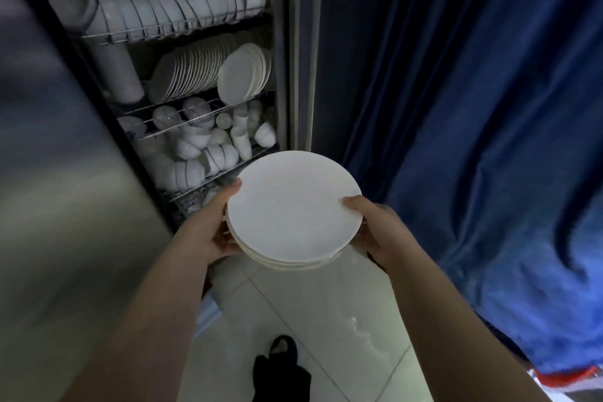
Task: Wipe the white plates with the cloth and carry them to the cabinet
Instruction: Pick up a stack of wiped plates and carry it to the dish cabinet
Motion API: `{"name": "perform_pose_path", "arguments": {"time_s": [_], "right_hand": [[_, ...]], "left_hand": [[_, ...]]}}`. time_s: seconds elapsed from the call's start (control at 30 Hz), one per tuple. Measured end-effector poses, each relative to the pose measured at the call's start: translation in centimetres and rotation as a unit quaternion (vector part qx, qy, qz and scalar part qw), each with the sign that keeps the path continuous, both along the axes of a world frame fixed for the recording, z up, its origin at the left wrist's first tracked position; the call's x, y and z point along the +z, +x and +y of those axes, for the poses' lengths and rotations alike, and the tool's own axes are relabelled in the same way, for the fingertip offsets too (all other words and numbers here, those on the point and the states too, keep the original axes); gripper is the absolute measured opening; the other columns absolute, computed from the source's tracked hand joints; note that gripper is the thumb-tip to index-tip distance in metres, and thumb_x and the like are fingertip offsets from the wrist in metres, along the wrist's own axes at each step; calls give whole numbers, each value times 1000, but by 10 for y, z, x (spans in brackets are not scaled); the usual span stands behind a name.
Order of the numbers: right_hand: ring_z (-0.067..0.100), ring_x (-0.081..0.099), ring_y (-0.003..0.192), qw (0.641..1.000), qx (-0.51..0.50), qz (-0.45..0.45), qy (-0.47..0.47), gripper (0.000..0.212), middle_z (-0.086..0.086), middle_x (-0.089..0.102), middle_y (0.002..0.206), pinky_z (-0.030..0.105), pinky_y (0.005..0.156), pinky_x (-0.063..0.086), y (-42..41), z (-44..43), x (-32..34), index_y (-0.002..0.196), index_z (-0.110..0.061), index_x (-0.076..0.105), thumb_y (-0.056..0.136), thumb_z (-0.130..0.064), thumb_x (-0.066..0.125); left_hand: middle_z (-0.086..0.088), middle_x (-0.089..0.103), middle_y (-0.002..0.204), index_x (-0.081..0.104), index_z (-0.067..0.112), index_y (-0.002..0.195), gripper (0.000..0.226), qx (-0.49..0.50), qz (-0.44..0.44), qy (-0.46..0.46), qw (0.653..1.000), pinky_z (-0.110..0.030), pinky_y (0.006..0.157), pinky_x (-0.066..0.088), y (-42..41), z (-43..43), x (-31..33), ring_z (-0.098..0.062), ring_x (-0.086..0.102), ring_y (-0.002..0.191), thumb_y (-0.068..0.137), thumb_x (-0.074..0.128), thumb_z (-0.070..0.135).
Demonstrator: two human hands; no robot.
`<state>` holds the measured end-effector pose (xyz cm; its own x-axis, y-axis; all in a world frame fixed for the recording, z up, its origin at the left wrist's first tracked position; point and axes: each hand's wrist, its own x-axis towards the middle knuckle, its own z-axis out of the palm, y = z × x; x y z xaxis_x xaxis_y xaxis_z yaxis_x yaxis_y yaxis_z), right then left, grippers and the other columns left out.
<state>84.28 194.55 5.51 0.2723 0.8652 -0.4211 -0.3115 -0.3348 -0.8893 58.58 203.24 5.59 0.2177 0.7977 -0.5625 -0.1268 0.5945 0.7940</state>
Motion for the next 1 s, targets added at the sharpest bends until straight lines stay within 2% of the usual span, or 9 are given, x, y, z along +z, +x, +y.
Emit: {"name": "perform_pose_path", "arguments": {"time_s": [0.1,0.2,0.33,0.4,0.57,0.67,0.83,0.93,1.0], "right_hand": [[22,73,85,1000,10,-18,10,31,6,76,94,35,71,59,10,78,-7,103,-6,69,81,-27,71],[22,73,87,999,24,-28,11,29,6,76,95,35,75,59,18,155,-3,102,-7,70,82,-29,69],[22,73,86,999,35,-35,13,30,7,76,95,31,64,58,32,248,7,101,-7,70,82,-30,69],[25,72,89,998,45,-42,11,32,8,75,96,32,65,59,38,288,8,102,-8,70,81,-32,70],[23,72,91,997,73,-33,5,29,4,76,96,38,78,59,44,383,2,104,-11,69,81,-28,71],[21,72,88,994,103,-34,4,23,3,76,95,32,67,58,41,435,-5,99,-14,69,80,-27,72],[24,70,90,986,163,-25,-5,25,6,74,99,37,72,60,26,513,-9,102,-12,67,82,-27,72],[25,70,90,984,175,-19,-4,28,7,74,99,41,77,60,11,549,-11,105,-11,67,82,-25,72],[24,70,89,984,180,-18,-8,28,5,74,99,42,79,59,0,566,-15,105,-12,68,81,-27,73]], "left_hand": [[-11,65,125,67,22,119,87,0,-14,0,1000,-59,97,45,8,78,-8,-37,58,117,44,83,63],[-10,65,124,65,22,122,90,9,-18,-3,1000,-57,98,45,17,156,-5,-36,59,115,44,86,62],[-10,66,122,64,21,123,74,26,-26,2,999,-58,95,47,29,246,2,-36,60,113,61,80,59],[-10,66,122,64,21,122,67,43,-27,-5,999,-60,95,46,32,284,3,-37,60,113,66,78,56],[-12,65,124,64,22,123,78,75,-11,-14,997,-63,97,44,35,358,-4,-40,57,115,54,80,55],[-13,66,123,62,23,124,77,104,-17,-17,994,-63,96,45,28,394,-14,-41,58,115,57,84,53],[-10,71,111,66,19,118,67,173,32,4,984,-43,74,54,12,444,-17,-35,63,105,59,77,49],[-6,76,86,68,17,103,43,191,61,-10,980,-37,60,54,-1,467,-12,-32,64,92,68,76,40],[-9,75,96,68,15,107,51,177,65,-5,982,-37,62,54,-13,480,-11,-34,64,96,62,79,37]]}}
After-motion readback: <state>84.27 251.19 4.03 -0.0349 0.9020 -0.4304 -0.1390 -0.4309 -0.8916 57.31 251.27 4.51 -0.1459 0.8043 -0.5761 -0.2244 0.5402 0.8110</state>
